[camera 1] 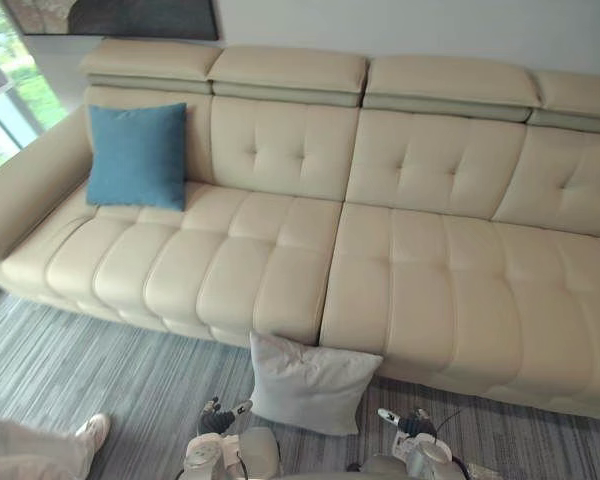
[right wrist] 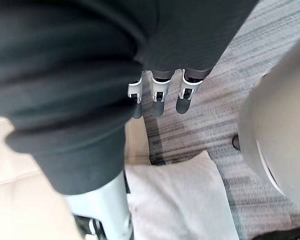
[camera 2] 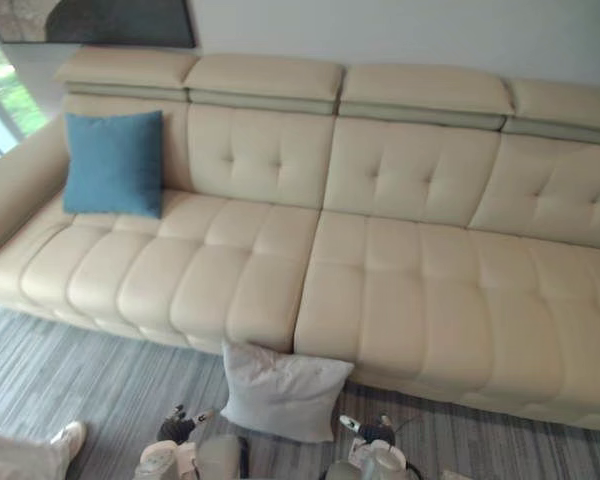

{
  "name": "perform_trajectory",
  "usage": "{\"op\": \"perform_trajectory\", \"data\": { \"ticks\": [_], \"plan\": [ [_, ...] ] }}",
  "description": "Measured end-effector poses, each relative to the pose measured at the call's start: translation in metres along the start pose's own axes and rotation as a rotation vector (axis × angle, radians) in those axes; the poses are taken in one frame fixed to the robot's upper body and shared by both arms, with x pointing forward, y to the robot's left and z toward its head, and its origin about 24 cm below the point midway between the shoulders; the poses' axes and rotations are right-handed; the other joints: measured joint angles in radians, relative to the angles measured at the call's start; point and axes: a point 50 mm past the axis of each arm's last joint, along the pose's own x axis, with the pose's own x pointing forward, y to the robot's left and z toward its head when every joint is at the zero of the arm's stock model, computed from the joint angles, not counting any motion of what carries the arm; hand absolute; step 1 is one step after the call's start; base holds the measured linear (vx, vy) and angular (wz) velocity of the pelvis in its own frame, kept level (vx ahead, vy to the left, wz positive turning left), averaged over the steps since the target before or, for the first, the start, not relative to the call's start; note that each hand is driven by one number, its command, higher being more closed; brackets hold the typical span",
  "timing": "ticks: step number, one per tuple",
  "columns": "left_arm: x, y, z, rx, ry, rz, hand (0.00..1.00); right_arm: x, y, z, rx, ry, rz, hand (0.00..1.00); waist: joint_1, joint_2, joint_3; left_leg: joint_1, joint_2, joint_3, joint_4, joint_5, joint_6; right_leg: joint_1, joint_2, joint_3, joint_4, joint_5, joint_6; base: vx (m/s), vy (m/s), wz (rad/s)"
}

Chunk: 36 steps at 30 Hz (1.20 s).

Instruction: Pick up cushions and gather them together orderly.

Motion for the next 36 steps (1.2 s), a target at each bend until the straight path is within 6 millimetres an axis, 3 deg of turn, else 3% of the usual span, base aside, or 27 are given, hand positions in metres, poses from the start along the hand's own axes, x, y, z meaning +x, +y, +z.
{"op": "perform_trajectory", "data": {
  "ticks": [5, 10, 11, 13, 16, 17, 21, 26, 27, 28, 30, 33, 35, 36],
  "plan": [
    [0.0, 0.0, -0.005, 0.014, 0.02, -0.003, 0.0, -0.001, -0.002, -0.002, 0.002, 0.002, -0.006, 0.0, -0.001, -0.002, -0.01, 0.059, -0.025, 0.034, -0.049, -0.007, 0.012, 0.038, -0.023, 0.024, -0.041, 0.01, 0.015, 0.08, 0.088, -0.17],
    [-0.001, -0.005, -0.006, 0.038, 0.021, -0.021, 0.0, -0.001, -0.004, -0.003, -0.003, -0.007, -0.011, 0.0, -0.002, 0.016, -0.016, 0.061, -0.015, 0.033, -0.059, -0.004, 0.008, 0.038, -0.011, 0.021, -0.053, 0.011, 0.015, 0.0, -0.022, -0.01],
    [-0.002, -0.005, -0.006, 0.035, 0.022, -0.02, 0.0, 0.0, -0.008, 0.0, -0.013, -0.014, -0.023, 0.0, 0.0, 0.029, -0.009, 0.056, -0.012, 0.032, -0.066, -0.002, 0.004, 0.029, -0.007, 0.021, -0.047, 0.009, 0.016, -0.02, -0.045, -0.01],
    [0.0, -0.006, 0.0, 0.021, 0.001, -0.018, 0.0, 0.002, -0.008, 0.007, -0.01, -0.031, -0.032, 0.0, 0.0, 0.03, 0.012, 0.016, -0.006, 0.027, -0.039, 0.0, 0.001, -0.02, -0.005, 0.021, 0.006, -0.005, 0.016, -0.07, -0.039, 0.04],
    [0.006, -0.011, 0.026, -0.019, -0.063, -0.005, 0.0, 0.007, -0.012, 0.031, -0.001, -0.091, -0.055, 0.0, 0.001, 0.043, 0.088, -0.149, 0.01, 0.006, 0.076, -0.003, 0.004, -0.186, -0.002, 0.02, 0.153, -0.039, 0.005, -0.14, -0.034, 0.1],
    [0.009, -0.013, 0.043, -0.044, -0.111, 0.003, 0.0, 0.009, -0.01, 0.046, 0.014, -0.125, -0.061, 0.0, 0.002, 0.041, 0.147, -0.198, 0.017, 0.005, 0.121, -0.006, 0.007, -0.241, -0.004, 0.022, 0.216, -0.054, -0.001, -0.18, -0.028, 0.05],
    [0.013, -0.012, 0.089, -0.087, -0.233, 0.032, 0.0, 0.008, 0.003, 0.092, 0.078, -0.267, -0.046, 0.0, 0.003, 0.017, 0.234, -0.397, 0.04, -0.022, 0.269, -0.045, 0.001, -0.451, -0.004, 0.034, 0.39, -0.103, -0.012, -0.29, -0.015, -0.04],
    [0.012, -0.012, 0.134, -0.182, -0.349, 0.058, 0.0, 0.003, 0.018, 0.134, 0.147, -0.371, -0.035, 0.0, 0.004, 0.002, 0.289, -0.562, 0.053, -0.039, 0.333, -0.03, 0.014, -0.616, -0.006, 0.033, 0.465, -0.101, -0.014, -0.15, -0.003, 0.02],
    [0.011, -0.009, 0.147, -0.219, -0.381, 0.072, 0.0, 0.0, 0.025, 0.149, 0.157, -0.408, -0.024, 0.0, 0.004, 0.003, 0.317, -0.591, 0.053, -0.043, 0.345, -0.027, 0.017, -0.645, -0.006, 0.034, 0.48, -0.096, -0.019, -0.2, -0.001, -0.02],
    [0.005, -0.008, 0.191, -0.325, -0.487, 0.088, 0.0, -0.012, 0.047, 0.195, 0.194, -0.519, 0.021, 0.0, 0.004, -0.001, 0.365, -0.734, 0.054, -0.048, 0.398, -0.021, 0.023, -0.792, -0.009, 0.041, 0.545, -0.091, -0.027, -0.16, -0.005, -0.02],
    [0.001, -0.008, 0.212, -0.383, -0.531, 0.087, 0.0, -0.023, 0.057, 0.22, 0.215, -0.596, 0.046, 0.0, 0.004, -0.002, 0.379, -0.815, 0.057, -0.048, 0.455, -0.016, 0.026, -0.874, -0.012, 0.045, 0.606, -0.101, -0.03, -0.05, -0.009, -0.01],
    [-0.003, -0.011, 0.227, -0.406, -0.564, 0.079, 0.0, -0.031, 0.064, 0.237, 0.234, -0.635, 0.061, 0.0, 0.005, 0.0, 0.383, -0.855, 0.061, -0.058, 0.488, -0.016, 0.026, -0.907, -0.011, 0.044, 0.633, -0.108, -0.025, -0.01, -0.016, 0.01],
    [-0.014, -0.017, 0.258, -0.446, -0.644, 0.061, 0.0, -0.045, 0.071, 0.262, 0.262, -0.713, 0.076, 0.0, 0.001, 0.001, 0.383, -0.944, 0.053, -0.077, 0.525, -0.017, 0.027, -0.996, -0.014, 0.044, 0.689, -0.12, -0.024, -0.11, -0.048, 0.12],
    [-0.016, -0.018, 0.264, -0.444, -0.658, 0.057, 0.0, -0.048, 0.073, 0.267, 0.265, -0.726, 0.082, 0.0, 0.001, 0.001, 0.383, -0.961, 0.052, -0.078, 0.53, -0.017, 0.027, -1.013, -0.015, 0.044, 0.698, -0.121, -0.024, -0.13, -0.05, 0.09]
  ]
}}
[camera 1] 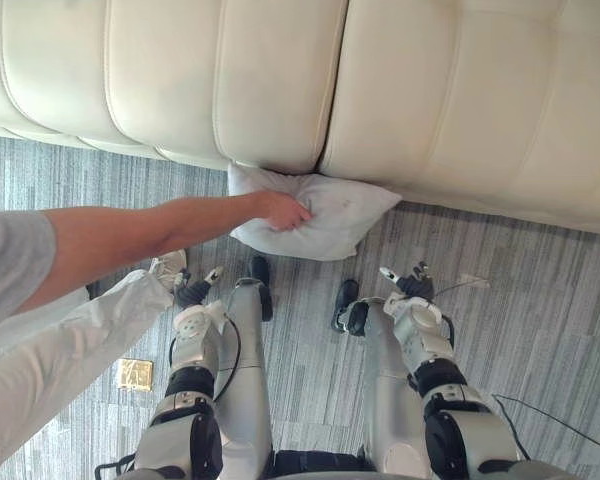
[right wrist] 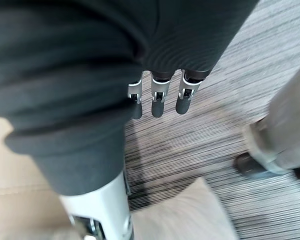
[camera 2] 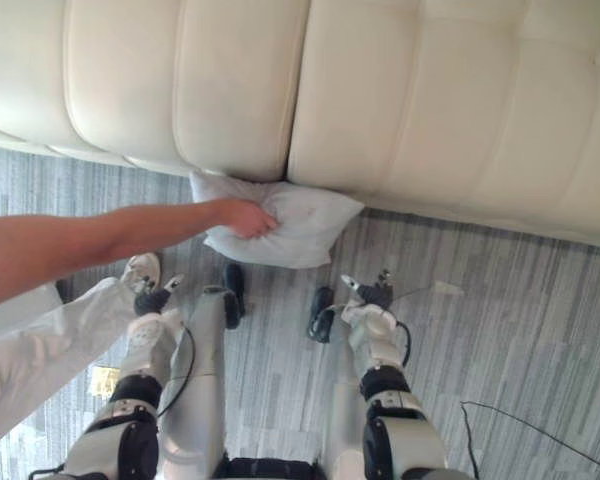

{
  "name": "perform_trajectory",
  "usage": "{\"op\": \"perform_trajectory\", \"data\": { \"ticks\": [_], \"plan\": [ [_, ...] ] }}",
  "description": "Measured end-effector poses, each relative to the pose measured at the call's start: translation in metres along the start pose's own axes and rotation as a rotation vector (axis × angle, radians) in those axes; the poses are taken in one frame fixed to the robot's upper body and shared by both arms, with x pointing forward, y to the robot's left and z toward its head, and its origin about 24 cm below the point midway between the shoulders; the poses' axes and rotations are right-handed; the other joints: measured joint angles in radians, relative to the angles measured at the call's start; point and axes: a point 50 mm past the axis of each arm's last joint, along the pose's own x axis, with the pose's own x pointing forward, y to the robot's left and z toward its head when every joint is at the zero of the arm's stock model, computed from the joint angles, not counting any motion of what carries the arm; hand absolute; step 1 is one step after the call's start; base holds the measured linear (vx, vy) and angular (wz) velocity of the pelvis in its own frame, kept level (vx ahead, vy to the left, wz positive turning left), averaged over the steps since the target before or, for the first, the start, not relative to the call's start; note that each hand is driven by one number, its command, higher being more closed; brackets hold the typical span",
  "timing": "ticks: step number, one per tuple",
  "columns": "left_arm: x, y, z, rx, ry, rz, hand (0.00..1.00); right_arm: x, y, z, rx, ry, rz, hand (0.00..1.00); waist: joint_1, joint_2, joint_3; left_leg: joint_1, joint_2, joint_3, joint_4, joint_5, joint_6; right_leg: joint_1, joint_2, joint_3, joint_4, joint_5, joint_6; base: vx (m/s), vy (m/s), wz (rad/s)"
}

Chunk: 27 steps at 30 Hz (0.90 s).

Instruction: Pick up cushions and gather them together orderly.

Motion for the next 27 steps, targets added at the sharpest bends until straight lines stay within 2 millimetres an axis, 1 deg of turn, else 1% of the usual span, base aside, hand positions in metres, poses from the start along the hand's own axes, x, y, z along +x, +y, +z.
{"op": "perform_trajectory", "data": {
  "ticks": [2, 3, 6, 10, 12, 15, 17, 18, 20, 22, 25, 26, 27],
  "plan": [
    [0.003, -0.015, 0.017, -0.017, -0.041, -0.032, 0.0, 0.002, 0.013, 0.017, 0.021, -0.042, 0.025, 0.0, 0.0, -0.002, 0.004, -0.067, -0.001, -0.006, 0.02, 0.002, 0.004, -0.07, -0.006, 0.0, 0.029, 0.001, -0.002, -0.13, -0.038, 0.01],
    [0.003, -0.02, 0.019, -0.027, -0.045, -0.041, 0.0, 0.002, 0.017, 0.02, 0.029, -0.048, 0.031, 0.0, -0.002, -0.003, 0.008, -0.08, -0.001, -0.007, 0.027, 0.007, 0.005, -0.084, -0.007, -0.001, 0.038, 0.004, -0.007, -0.12, -0.035, -0.01],
    [0.002, -0.023, 0.018, -0.026, -0.041, -0.05, 0.0, 0.0, 0.022, 0.018, 0.039, -0.039, 0.034, 0.0, -0.003, -0.004, 0.008, -0.082, -0.001, -0.01, 0.027, 0.015, -0.001, -0.085, -0.007, -0.004, 0.039, 0.009, -0.009, -0.08, -0.055, 0.01],
    [0.0, -0.029, 0.018, -0.011, -0.044, -0.072, 0.0, -0.002, 0.026, 0.014, 0.046, -0.027, 0.042, 0.0, -0.004, -0.004, 0.008, -0.081, -0.004, -0.013, 0.002, 0.033, 0.001, -0.085, -0.008, -0.011, 0.026, 0.018, -0.013, -0.06, -0.065, 0.05],
    [-0.001, -0.031, 0.016, -0.007, -0.042, -0.08, 0.0, -0.002, 0.026, 0.014, 0.045, -0.027, 0.042, 0.0, -0.004, -0.004, 0.008, -0.076, -0.005, -0.016, -0.012, 0.045, -0.004, -0.079, -0.008, -0.018, 0.014, 0.027, -0.017, -0.04, -0.062, 0.05],
    [-0.005, -0.037, 0.011, -0.007, -0.028, -0.095, 0.0, -0.003, 0.02, 0.007, 0.038, -0.014, 0.03, 0.0, -0.004, -0.004, 0.008, -0.038, -0.009, -0.019, -0.045, 0.061, -0.008, -0.041, -0.008, -0.027, -0.011, 0.035, -0.021, -0.03, -0.062, 0.08],
    [-0.008, -0.038, 0.005, -0.009, -0.011, -0.099, 0.0, -0.005, 0.012, -0.003, 0.026, 0.005, 0.02, 0.0, -0.005, -0.005, 0.007, 0.018, -0.012, -0.02, -0.08, 0.073, -0.012, 0.012, -0.008, -0.031, -0.04, 0.043, -0.022, -0.03, -0.07, 0.07],
    [-0.009, -0.038, 0.003, -0.009, -0.009, -0.101, 0.0, -0.006, 0.01, -0.005, 0.024, 0.008, 0.017, 0.0, -0.004, -0.005, 0.007, 0.03, -0.013, -0.019, -0.089, 0.073, -0.012, 0.024, -0.008, -0.032, -0.05, 0.045, -0.024, -0.02, -0.058, -0.02],
    [-0.014, -0.034, -0.005, 0.014, -0.001, -0.108, 0.0, -0.009, 0.003, -0.017, 0.012, 0.031, 0.012, 0.0, -0.003, -0.005, 0.007, 0.091, -0.006, -0.016, -0.132, 0.078, -0.01, 0.083, -0.001, -0.039, -0.103, 0.062, -0.029, -0.02, -0.041, -0.12],
    [-0.019, -0.031, -0.017, 0.02, 0.028, -0.106, 0.0, -0.014, -0.005, -0.03, -0.016, 0.06, 0.005, 0.0, -0.004, -0.005, 0.007, 0.155, -0.004, -0.005, -0.177, 0.087, -0.01, 0.141, 0.005, -0.036, -0.148, 0.076, -0.025, -0.01, -0.023, -0.08],
    [-0.029, -0.019, -0.037, 0.058, 0.065, -0.103, 0.0, -0.026, -0.024, -0.058, -0.06, 0.128, -0.007, 0.0, -0.004, -0.007, 0.005, 0.277, -0.011, 0.011, -0.263, 0.107, -0.012, 0.255, 0.006, -0.035, -0.224, 0.089, -0.016, 0.01, -0.006, 0.01],
    [-0.031, -0.016, -0.041, 0.066, 0.072, -0.104, 0.0, -0.029, -0.027, -0.063, -0.072, 0.14, -0.004, 0.0, -0.004, -0.007, 0.005, 0.3, -0.013, 0.012, -0.278, 0.11, -0.011, 0.277, 0.006, -0.036, -0.237, 0.091, -0.016, 0.04, -0.026, 0.07],
    [-0.035, -0.012, -0.049, 0.095, 0.091, -0.115, 0.0, -0.035, -0.033, -0.073, -0.079, 0.161, -0.004, 0.0, -0.004, -0.008, 0.003, 0.353, -0.018, 0.017, -0.315, 0.119, -0.013, 0.325, 0.005, -0.036, -0.265, 0.099, -0.023, 0.04, -0.019, 0.06]
  ]
}}
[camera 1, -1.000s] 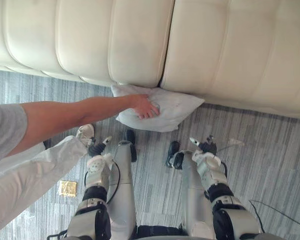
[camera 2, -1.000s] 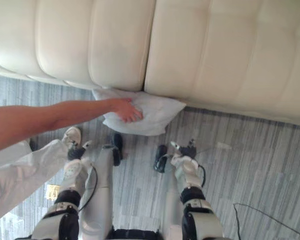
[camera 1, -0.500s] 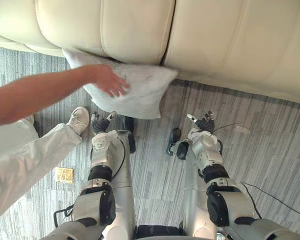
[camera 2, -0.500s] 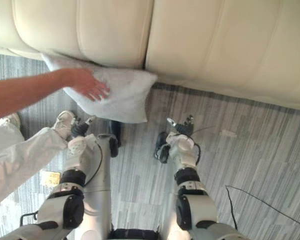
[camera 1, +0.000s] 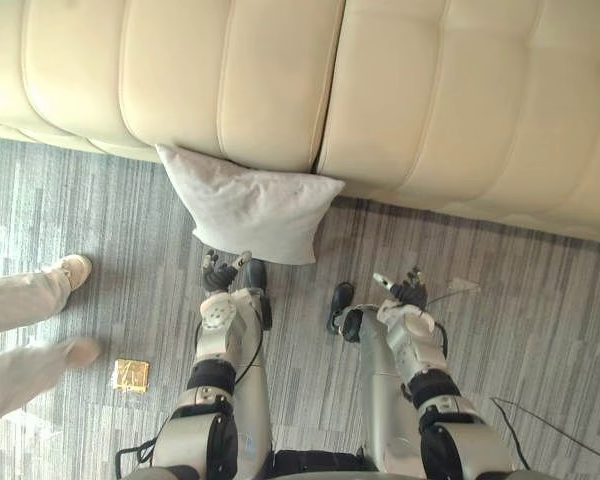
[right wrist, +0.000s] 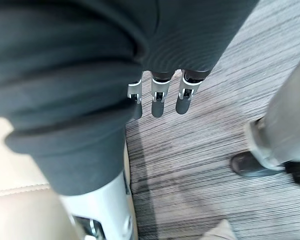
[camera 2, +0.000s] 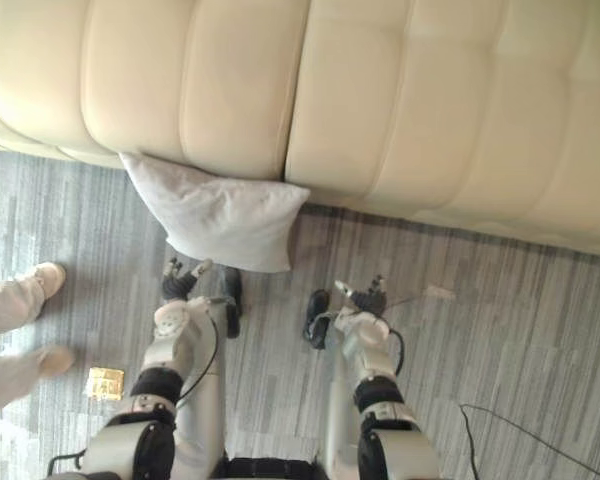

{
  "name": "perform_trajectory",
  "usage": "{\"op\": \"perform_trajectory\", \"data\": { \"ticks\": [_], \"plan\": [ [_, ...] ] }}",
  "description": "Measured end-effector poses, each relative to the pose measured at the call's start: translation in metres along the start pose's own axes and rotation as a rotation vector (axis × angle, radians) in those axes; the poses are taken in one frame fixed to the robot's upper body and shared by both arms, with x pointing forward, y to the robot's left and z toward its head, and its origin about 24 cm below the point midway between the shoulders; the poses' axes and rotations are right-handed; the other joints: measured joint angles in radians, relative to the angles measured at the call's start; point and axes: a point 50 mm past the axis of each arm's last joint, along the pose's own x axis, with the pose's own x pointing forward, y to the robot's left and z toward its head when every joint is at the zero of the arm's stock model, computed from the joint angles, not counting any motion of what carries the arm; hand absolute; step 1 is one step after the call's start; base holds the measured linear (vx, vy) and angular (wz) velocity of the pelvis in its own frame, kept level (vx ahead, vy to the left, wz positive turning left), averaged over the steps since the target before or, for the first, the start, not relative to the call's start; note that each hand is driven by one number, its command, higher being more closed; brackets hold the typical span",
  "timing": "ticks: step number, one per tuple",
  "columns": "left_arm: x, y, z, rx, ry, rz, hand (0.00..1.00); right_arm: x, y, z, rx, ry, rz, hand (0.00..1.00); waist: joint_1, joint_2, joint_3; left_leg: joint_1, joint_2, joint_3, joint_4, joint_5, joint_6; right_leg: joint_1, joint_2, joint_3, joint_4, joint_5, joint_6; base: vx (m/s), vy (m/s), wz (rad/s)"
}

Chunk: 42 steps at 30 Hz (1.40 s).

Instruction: Pick up cushions and gather them together orderly.

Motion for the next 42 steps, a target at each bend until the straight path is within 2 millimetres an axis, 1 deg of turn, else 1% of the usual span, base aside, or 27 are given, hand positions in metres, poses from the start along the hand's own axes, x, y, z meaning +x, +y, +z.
{"op": "perform_trajectory", "data": {
  "ticks": [1, 3, 4, 6, 7, 8, 9, 10, 11, 12, 13, 14, 15, 17, 20, 24, 29, 34, 36, 38, 39, 40, 41, 42],
  "plan": [
    [-0.002, 0.002, -0.004, 0.008, 0.009, -0.003, 0.0, -0.002, -0.002, -0.003, 0.001, 0.004, 0.001, 0.0, 0.0, -0.001, -0.001, 0.02, -0.001, 0.003, -0.015, 0.003, 0.0, 0.018, 0.0, 0.0, -0.012, 0.002, -0.001, 0.07, -0.028, 0.03],
    [-0.011, 0.01, -0.021, 0.055, 0.041, -0.019, 0.0, -0.011, -0.011, -0.016, -0.006, 0.025, 0.005, 0.0, 0.001, -0.003, -0.004, 0.119, -0.005, 0.014, -0.076, 0.011, -0.003, 0.11, 0.001, -0.003, -0.067, 0.009, 0.002, 0.08, -0.024, -0.01],
    [-0.012, 0.011, -0.024, 0.064, 0.05, -0.022, 0.0, -0.012, -0.013, -0.019, -0.011, 0.032, 0.005, 0.0, 0.001, -0.002, -0.005, 0.137, -0.007, 0.014, -0.087, 0.013, -0.004, 0.129, 0.001, -0.004, -0.077, 0.01, 0.002, 0.09, -0.019, 0.03],
    [-0.025, 0.02, -0.048, 0.106, 0.112, -0.035, 0.0, -0.024, -0.03, -0.041, -0.031, 0.083, -0.014, 0.0, 0.0, -0.005, -0.039, 0.223, -0.018, 0.015, -0.14, 0.016, -0.008, 0.216, 0.001, -0.017, -0.125, 0.011, 0.003, 0.11, -0.026, 0.1],
    [-0.028, 0.022, -0.052, 0.112, 0.124, -0.04, 0.0, -0.027, -0.033, -0.046, -0.034, 0.097, -0.019, 0.0, 0.0, -0.009, -0.051, 0.233, -0.018, 0.015, -0.148, 0.017, -0.01, 0.225, 0.0, -0.018, -0.131, 0.011, 0.003, 0.13, -0.042, 0.09],
    [-0.034, 0.028, -0.062, 0.122, 0.158, -0.037, 0.0, -0.033, -0.041, -0.058, -0.039, 0.133, -0.035, 0.0, 0.0, -0.015, -0.083, 0.259, -0.018, 0.016, -0.167, 0.023, -0.019, 0.25, 0.001, -0.019, -0.149, 0.01, 0.004, 0.11, -0.034, 0.06],
    [-0.037, 0.032, -0.067, 0.126, 0.174, -0.033, 0.0, -0.036, -0.045, -0.063, -0.042, 0.15, -0.043, 0.0, 0.0, -0.018, -0.101, 0.273, -0.018, 0.016, -0.178, 0.023, -0.02, 0.267, 0.003, -0.022, -0.162, 0.01, 0.004, 0.14, -0.033, 0.07],
    [-0.042, 0.036, -0.077, 0.131, 0.208, -0.033, 0.0, -0.043, -0.052, -0.073, -0.047, 0.182, -0.054, 0.0, 0.0, -0.021, -0.135, 0.295, -0.018, 0.016, -0.197, 0.024, -0.021, 0.292, 0.005, -0.027, -0.184, 0.01, 0.004, 0.18, -0.025, 0.09],
    [-0.048, 0.043, -0.088, 0.141, 0.252, -0.02, 0.0, -0.049, -0.061, -0.084, -0.056, 0.219, -0.068, 0.0, 0.0, -0.022, -0.174, 0.327, -0.019, 0.015, -0.219, 0.027, -0.026, 0.327, 0.005, -0.036, -0.215, 0.011, 0.006, 0.15, -0.02, 0.08],
    [-0.052, 0.046, -0.094, 0.148, 0.276, -0.015, 0.0, -0.053, -0.065, -0.09, -0.061, 0.239, -0.076, 0.0, -0.001, -0.022, -0.196, 0.34, -0.019, 0.015, -0.231, 0.027, -0.027, 0.341, 0.006, -0.041, -0.228, 0.012, 0.007, 0.15, -0.027, 0.06],
    [-0.059, 0.052, -0.106, 0.164, 0.323, -0.006, 0.0, -0.059, -0.073, -0.101, -0.071, 0.283, -0.094, 0.0, -0.001, -0.023, -0.236, 0.368, -0.02, 0.016, -0.252, 0.029, -0.029, 0.37, 0.007, -0.043, -0.251, 0.012, 0.008, 0.15, -0.026, 0.04],
    [-0.067, 0.059, -0.118, 0.174, 0.37, -0.003, 0.0, -0.065, -0.081, -0.111, -0.073, 0.322, -0.117, 0.0, -0.003, -0.021, -0.275, 0.4, -0.021, 0.017, -0.275, 0.029, -0.03, 0.401, 0.008, -0.045, -0.279, 0.014, 0.011, 0.17, -0.029, 0.02],
    [-0.071, 0.062, -0.123, 0.184, 0.391, 0.002, 0.0, -0.067, -0.084, -0.115, -0.076, 0.34, -0.129, 0.0, -0.004, -0.021, -0.292, 0.414, -0.022, 0.017, -0.287, 0.03, -0.031, 0.413, 0.009, -0.046, -0.294, 0.016, 0.014, 0.16, -0.013, 0.02],
    [-0.082, 0.07, -0.138, 0.208, 0.458, 0.014, 0.0, -0.075, -0.095, -0.127, -0.095, 0.392, -0.154, 0.0, -0.008, -0.011, -0.347, 0.47, -0.026, 0.019, -0.34, 0.033, -0.035, 0.471, 0.012, -0.051, -0.353, 0.026, 0.024, 0.13, 0.0, 0.01],
    [-0.09, 0.075, -0.148, 0.222, 0.506, 0.012, 0.0, -0.081, -0.098, -0.134, -0.086, 0.424, -0.158, 0.0, -0.014, -0.002, -0.385, 0.51, -0.032, 0.018, -0.376, 0.041, -0.036, 0.516, 0.012, -0.056, -0.394, 0.034, 0.029, 0.11, 0.001, 0.04],
    [-0.097, 0.078, -0.156, 0.258, 0.542, 0.005, 0.0, -0.086, -0.099, -0.142, -0.09, 0.465, -0.155, 0.0, -0.018, 0.015, -0.421, 0.563, -0.038, 0.016, -0.413, 0.042, -0.037, 0.59, 0.014, -0.07, -0.454, 0.045, 0.037, 0.11, 0.002, 0.06],
    [-0.102, 0.08, -0.162, 0.276, 0.57, -0.014, 0.0, -0.089, -0.103, -0.147, -0.101, 0.488, -0.156, 0.0, -0.019, 0.021, -0.441, 0.612, -0.04, 0.016, -0.451, 0.049, -0.039, 0.645, 0.019, -0.074, -0.495, 0.059, 0.041, 0.05, -0.006, 0.01],
    [-0.104, 0.08, -0.165, 0.296, 0.583, -0.022, 0.0, -0.09, -0.102, -0.15, -0.113, 0.509, -0.147, 0.0, -0.022, 0.021, -0.449, 0.639, -0.052, 0.007, -0.499, 0.085, -0.033, 0.669, 0.018, -0.093, -0.523, 0.071, 0.041, -0.02, 0.0, 0.12],
    [-0.103, 0.08, -0.164, 0.296, 0.578, -0.025, 0.0, -0.086, -0.098, -0.148, -0.119, 0.502, -0.133, 0.0, -0.022, 0.022, -0.447, 0.614, -0.06, -0.029, -0.502, 0.103, -0.032, 0.663, 0.015, -0.124, -0.52, 0.074, 0.039, -0.07, -0.001, 0.49],
    [-0.1, 0.077, -0.16, 0.292, 0.557, -0.03, 0.0, -0.082, -0.094, -0.144, -0.139, 0.489, -0.11, 0.0, -0.015, 0.03, -0.44, 0.54, -0.073, -0.082, -0.469, 0.124, -0.031, 0.624, 0.014, -0.175, -0.487, 0.07, 0.035, -0.14, -0.003, 0.78],
    [-0.099, 0.074, -0.159, 0.284, 0.547, -0.034, 0.0, -0.076, -0.091, -0.139, -0.143, 0.472, -0.103, 0.0, -0.016, 0.034, -0.435, 0.496, -0.076, -0.092, -0.448, 0.149, -0.029, 0.592, 0.007, -0.196, -0.461, 0.068, 0.032, -0.18, -0.007, 0.82],
    [-0.098, 0.073, -0.157, 0.283, 0.537, -0.034, 0.0, -0.072, -0.088, -0.135, -0.144, 0.457, -0.094, 0.0, -0.019, 0.036, -0.433, 0.451, -0.084, -0.095, -0.461, 0.199, -0.037, 0.553, -0.018, -0.229, -0.448, 0.072, 0.016, -0.2, 0.072, 0.91],
    [-0.09, 0.067, -0.15, 0.275, 0.508, -0.042, 0.0, -0.064, -0.082, -0.128, -0.138, 0.43, -0.082, 0.0, -0.023, 0.041, -0.406, 0.411, -0.074, -0.005, -0.379, 0.15, -0.007, 0.533, -0.047, -0.277, -0.436, 0.076, 0.007, -0.21, 0.105, 0.86],
    [-0.089, 0.066, -0.149, 0.273, 0.501, -0.047, 0.0, -0.062, -0.082, -0.125, -0.139, 0.421, -0.084, 0.0, -0.021, 0.043, -0.396, 0.404, -0.063, 0.046, -0.313, 0.106, 0.017, 0.53, -0.063, -0.289, -0.421, 0.076, 0.007, -0.21, 0.147, 0.78]
  ]
}}
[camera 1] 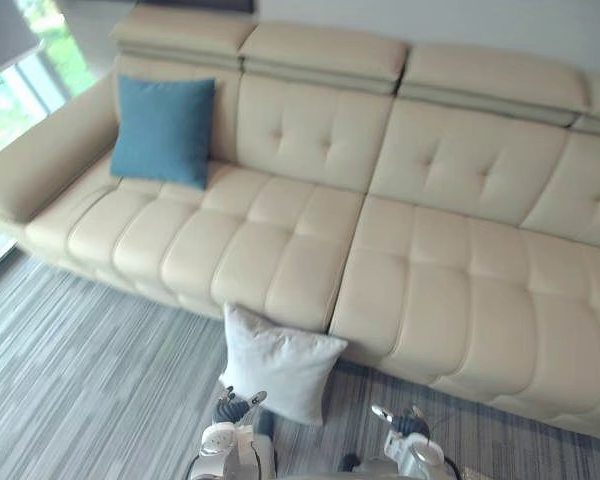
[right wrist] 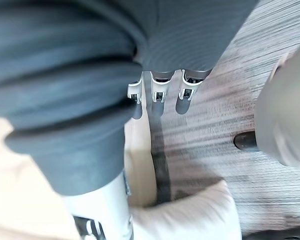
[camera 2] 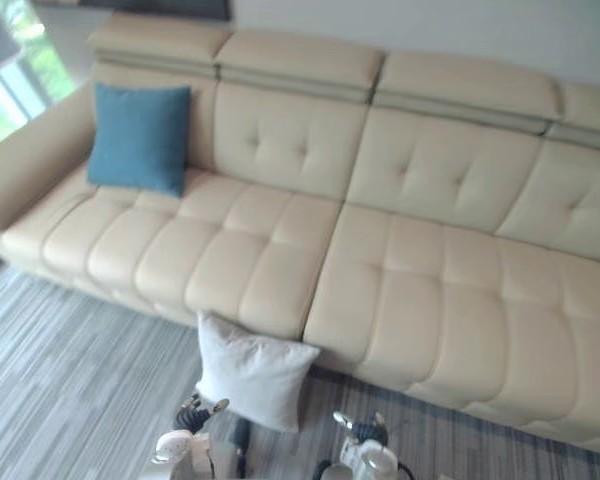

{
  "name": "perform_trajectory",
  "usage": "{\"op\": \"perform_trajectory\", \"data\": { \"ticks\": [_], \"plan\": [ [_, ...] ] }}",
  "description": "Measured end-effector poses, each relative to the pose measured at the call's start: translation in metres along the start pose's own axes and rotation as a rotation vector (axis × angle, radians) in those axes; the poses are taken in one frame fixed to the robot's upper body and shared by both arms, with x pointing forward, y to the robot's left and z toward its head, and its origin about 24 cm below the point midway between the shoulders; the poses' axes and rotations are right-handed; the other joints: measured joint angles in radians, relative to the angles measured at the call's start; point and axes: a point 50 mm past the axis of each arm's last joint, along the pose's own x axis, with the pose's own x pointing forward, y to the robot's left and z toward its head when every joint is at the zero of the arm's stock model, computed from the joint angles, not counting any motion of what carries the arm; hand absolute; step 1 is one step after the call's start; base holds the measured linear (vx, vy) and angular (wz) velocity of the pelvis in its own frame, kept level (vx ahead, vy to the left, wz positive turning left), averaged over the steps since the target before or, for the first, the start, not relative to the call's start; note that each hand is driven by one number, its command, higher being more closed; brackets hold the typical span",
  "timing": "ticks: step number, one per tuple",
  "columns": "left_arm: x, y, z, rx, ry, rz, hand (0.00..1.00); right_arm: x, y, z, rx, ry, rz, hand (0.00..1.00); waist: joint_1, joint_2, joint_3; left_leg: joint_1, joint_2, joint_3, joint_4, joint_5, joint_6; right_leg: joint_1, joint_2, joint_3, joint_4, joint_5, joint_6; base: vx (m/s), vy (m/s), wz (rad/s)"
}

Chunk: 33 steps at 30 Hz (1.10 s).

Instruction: Pick up cushions and gather them together orderly.

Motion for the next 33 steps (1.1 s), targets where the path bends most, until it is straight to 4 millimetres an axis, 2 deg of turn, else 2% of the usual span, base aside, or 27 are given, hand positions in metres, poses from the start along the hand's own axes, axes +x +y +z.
{"op": "perform_trajectory", "data": {
  "ticks": [1, 2, 4, 5, 6, 7, 8, 9, 11, 12, 13, 14, 15, 16, 17, 18, 20, 22, 25, 27, 29, 30, 32, 33],
  "plan": [
    [-0.001, 0.001, -0.003, 0.001, 0.008, 0.001, 0.0, 0.001, -0.002, 0.002, 0.0, -0.004, -0.008, 0.0, 0.001, -0.01, 0.006, 0.002, 0.025, 0.061, 0.091, -0.06, 0.021, -0.005, -0.022, -0.016, 0.022, 0.0, 0.0, -0.19, 0.126, 0.65],
    [-0.002, 0.001, -0.005, 0.007, 0.011, 0.0, 0.0, 0.001, -0.005, 0.002, -0.001, -0.007, -0.019, 0.0, -0.001, -0.011, 0.006, 0.034, 0.078, 0.123, 0.185, -0.134, 0.003, -0.003, -0.05, -0.027, 0.043, 0.001, 0.003, -0.2, 0.197, 0.55],
    [-0.002, 0.002, -0.007, 0.011, 0.018, 0.001, 0.0, 0.0, -0.006, 0.001, 0.0, -0.004, -0.027, 0.0, -0.003, -0.01, 0.006, 0.09, 0.145, 0.167, 0.224, -0.19, -0.012, -0.004, -0.073, -0.031, 0.057, 0.009, 0.02, -0.15, 0.24, 0.28],
    [-0.003, 0.001, -0.01, 0.013, 0.029, -0.003, 0.0, 0.0, -0.007, -0.001, 0.001, 0.002, -0.033, 0.0, -0.004, -0.006, 0.004, 0.137, 0.189, 0.208, 0.217, -0.222, -0.026, -0.003, -0.083, -0.033, 0.06, 0.02, 0.046, -0.15, 0.323, 0.22],
    [-0.003, -0.001, -0.013, 0.022, 0.042, -0.011, 0.0, 0.0, -0.01, -0.003, 0.004, 0.008, -0.042, 0.0, -0.005, 0.013, -0.003, 0.172, 0.194, 0.237, 0.149, -0.264, -0.081, -0.005, -0.09, -0.033, 0.056, 0.032, 0.072, -0.14, 0.351, 0.24],
    [-0.002, 0.0, -0.011, 0.038, 0.035, -0.014, 0.0, -0.001, -0.01, -0.007, 0.017, 0.027, -0.049, 0.0, -0.007, -0.008, 0.006, 0.183, 0.163, 0.249, 0.12, -0.263, -0.086, -0.005, -0.109, -0.024, 0.041, 0.05, 0.094, -0.14, 0.34, 0.25],
    [-0.001, 0.007, -0.011, 0.079, 0.035, -0.008, 0.0, -0.003, -0.006, -0.014, 0.022, 0.058, -0.036, 0.0, -0.01, -0.031, -0.005, 0.194, 0.109, 0.248, 0.048, -0.234, -0.069, -0.004, -0.127, -0.022, -0.006, 0.079, 0.103, -0.1, 0.296, 0.32],
    [0.0, 0.013, -0.014, 0.127, 0.044, -0.007, 0.0, -0.004, -0.01, -0.023, 0.014, 0.095, -0.044, 0.0, -0.019, -0.05, -0.016, 0.203, 0.055, 0.241, -0.017, -0.199, -0.046, 0.003, -0.139, -0.014, -0.061, 0.115, 0.097, -0.09, 0.295, 0.37],
    [0.0, 0.015, -0.015, 0.158, 0.049, -0.014, 0.0, -0.003, -0.021, -0.027, -0.002, 0.118, -0.071, 0.0, -0.023, -0.048, -0.013, 0.199, 0.016, 0.238, -0.029, -0.19, -0.028, 0.013, -0.157, 0.0, -0.087, 0.155, 0.092, -0.04, 0.241, 0.28],
    [-0.001, 0.018, -0.017, 0.171, 0.052, -0.011, 0.0, -0.002, -0.027, -0.026, -0.012, 0.118, -0.083, 0.0, -0.023, -0.047, -0.012, 0.204, -0.014, 0.237, -0.038, -0.198, -0.005, 0.007, -0.185, 0.006, -0.061, 0.167, 0.074, -0.04, 0.223, 0.11],
    [-0.001, 0.021, -0.018, 0.176, 0.057, -0.007, 0.0, -0.001, -0.028, -0.025, -0.014, 0.114, -0.084, 0.0, -0.023, -0.042, -0.007, 0.208, -0.022, 0.236, -0.038, -0.2, 0.001, 0.002, -0.196, 0.006, -0.04, 0.169, 0.066, -0.03, 0.216, 0.04],
    [-0.001, 0.024, -0.019, 0.18, 0.064, -0.002, 0.0, -0.001, -0.031, -0.023, -0.018, 0.107, -0.084, 0.0, -0.027, -0.035, 0.003, 0.222, -0.03, 0.234, -0.042, -0.203, 0.009, -0.012, -0.21, 0.015, 0.016, 0.167, 0.029, -0.02, 0.152, 0.08],
    [-0.002, 0.026, -0.022, 0.183, 0.07, 0.003, 0.0, 0.0, -0.031, -0.019, -0.018, 0.094, -0.084, 0.0, -0.035, -0.028, 0.008, 0.24, -0.03, 0.223, -0.049, -0.21, 0.017, -0.046, -0.208, 0.07, 0.105, 0.156, -0.019, 0.0, 0.131, 0.11],
    [-0.002, 0.028, -0.022, 0.186, 0.071, 0.006, 0.0, 0.0, -0.031, -0.019, -0.017, 0.091, -0.083, 0.0, -0.039, -0.025, 0.01, 0.25, -0.029, 0.213, -0.059, -0.214, 0.022, -0.065, -0.195, 0.103, 0.148, 0.137, -0.016, 0.02, 0.094, 0.21],
    [-0.003, 0.032, -0.026, 0.191, 0.083, 0.015, 0.0, 0.0, -0.03, -0.02, -0.02, 0.093, -0.077, 0.0, -0.045, -0.022, 0.012, 0.268, -0.023, 0.198, -0.078, -0.211, 0.023, -0.082, -0.148, 0.158, 0.202, 0.098, 0.006, 0.06, -0.021, 0.27],
    [-0.004, 0.037, -0.029, 0.195, 0.096, 0.025, 0.0, -0.001, -0.027, -0.023, -0.019, 0.102, -0.07, 0.0, -0.05, -0.034, 0.007, 0.287, -0.021, 0.186, -0.098, -0.207, 0.017, -0.093, -0.087, 0.177, 0.226, 0.056, 0.018, 0.06, -0.057, 0.25],
    [-0.003, 0.039, -0.029, 0.198, 0.099, 0.029, 0.0, -0.002, -0.027, -0.026, -0.019, 0.118, -0.069, 0.0, -0.049, -0.048, 0.008, 0.316, -0.023, 0.187, -0.122, -0.202, 0.005, -0.091, -0.046, 0.134, 0.2, 0.009, 0.0, 0.1, -0.12, 0.02],
    [-0.003, 0.039, -0.028, 0.193, 0.097, 0.032, 0.0, -0.002, -0.027, -0.027, -0.015, 0.12, -0.07, 0.0, -0.054, -0.059, 0.008, 0.315, -0.027, 0.185, -0.121, -0.208, -0.013, -0.081, -0.025, 0.139, 0.141, -0.034, 0.017, 0.16, -0.161, -0.08],
    [-0.001, 0.029, -0.025, 0.194, 0.095, 0.0, 0.0, -0.002, -0.033, -0.028, 0.027, 0.124, -0.098, 0.0, -0.06, -0.037, 0.019, 0.305, 0.0, 0.134, -0.097, -0.218, -0.041, -0.055, 0.009, 0.133, 0.139, -0.065, -0.001, 0.23, -0.134, 0.18],
    [0.0, 0.027, -0.021, 0.139, 0.083, 0.015, 0.0, -0.006, -0.038, -0.036, 0.037, 0.14, -0.113, 0.0, -0.062, -0.033, 0.02, 0.255, 0.051, 0.1, 0.062, -0.232, -0.048, 0.014, 0.041, 0.098, 0.097, -0.067, -0.005, 0.25, -0.12, 0.41],
    [0.0, 0.024, -0.014, 0.095, 0.052, 0.021, 0.0, -0.008, -0.039, -0.037, 0.04, 0.131, -0.114, 0.0, -0.055, -0.02, 0.03, 0.159, 0.132, 0.096, 0.377, -0.236, -0.037, 0.11, 0.086, 0.091, 0.044, -0.067, -0.007, 0.26, -0.102, 0.16],
    [0.0, 0.022, -0.011, 0.07, 0.039, 0.024, 0.0, -0.007, -0.041, -0.035, 0.033, 0.122, -0.116, 0.0, -0.045, -0.015, 0.034, 0.104, 0.178, 0.1, 0.519, -0.252, -0.028, 0.143, 0.107, 0.111, 0.03, -0.082, -0.028, 0.2, 0.02, -0.32],
    [0.0, 0.017, -0.008, 0.061, 0.026, 0.015, 0.0, -0.003, -0.035, -0.025, 0.05, 0.1, -0.101, 0.0, -0.034, 0.003, 0.036, 0.053, 0.196, 0.105, 0.534, -0.293, -0.036, 0.151, 0.11, 0.15, 0.041, -0.095, -0.028, 0.17, 0.11, -0.68],
    [0.0, 0.014, -0.007, 0.056, 0.023, 0.009, 0.0, -0.003, -0.03, -0.022, 0.061, 0.081, -0.089, 0.0, -0.031, 0.011, 0.036, 0.04, 0.193, 0.103, 0.453, -0.296, -0.034, 0.151, 0.106, 0.177, 0.045, -0.097, -0.025, 0.16, 0.147, -0.8]
  ]
}}
